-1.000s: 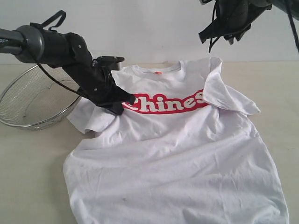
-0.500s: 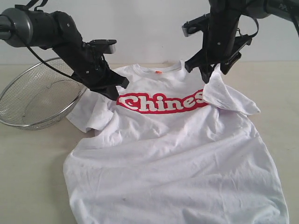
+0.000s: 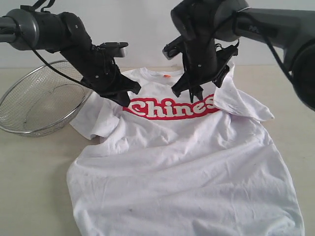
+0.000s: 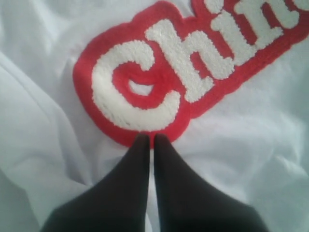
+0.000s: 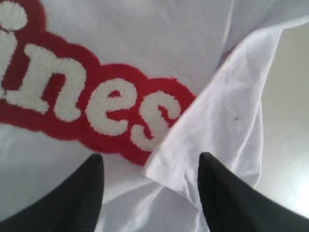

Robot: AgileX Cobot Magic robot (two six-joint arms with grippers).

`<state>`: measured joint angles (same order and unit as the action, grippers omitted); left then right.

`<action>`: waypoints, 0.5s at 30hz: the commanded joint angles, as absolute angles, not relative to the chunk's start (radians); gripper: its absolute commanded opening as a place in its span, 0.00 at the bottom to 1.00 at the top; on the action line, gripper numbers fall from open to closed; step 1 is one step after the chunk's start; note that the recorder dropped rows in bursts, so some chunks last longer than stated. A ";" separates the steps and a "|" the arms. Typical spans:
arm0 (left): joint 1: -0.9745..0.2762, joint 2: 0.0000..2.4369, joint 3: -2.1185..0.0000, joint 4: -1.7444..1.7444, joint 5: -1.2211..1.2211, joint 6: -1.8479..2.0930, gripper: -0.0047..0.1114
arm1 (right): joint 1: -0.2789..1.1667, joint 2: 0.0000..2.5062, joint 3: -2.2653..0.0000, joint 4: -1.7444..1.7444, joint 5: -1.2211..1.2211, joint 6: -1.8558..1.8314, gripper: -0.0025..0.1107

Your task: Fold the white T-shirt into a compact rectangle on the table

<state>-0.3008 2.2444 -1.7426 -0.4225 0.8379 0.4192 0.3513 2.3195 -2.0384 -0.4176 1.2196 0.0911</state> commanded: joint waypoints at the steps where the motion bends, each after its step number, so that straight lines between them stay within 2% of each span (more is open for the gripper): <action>1: -0.303 2.241 -1.748 -0.439 0.857 0.425 0.08 | 0.358 2.369 -2.036 -0.521 1.221 0.156 0.48; 10: -0.303 2.241 -1.748 -0.456 0.863 0.426 0.08 | 0.358 2.468 -2.036 -0.700 1.221 0.212 0.48; 15: -0.303 2.241 -1.748 -0.456 0.868 0.434 0.08 | 0.358 2.469 -2.036 -0.784 1.221 0.253 0.40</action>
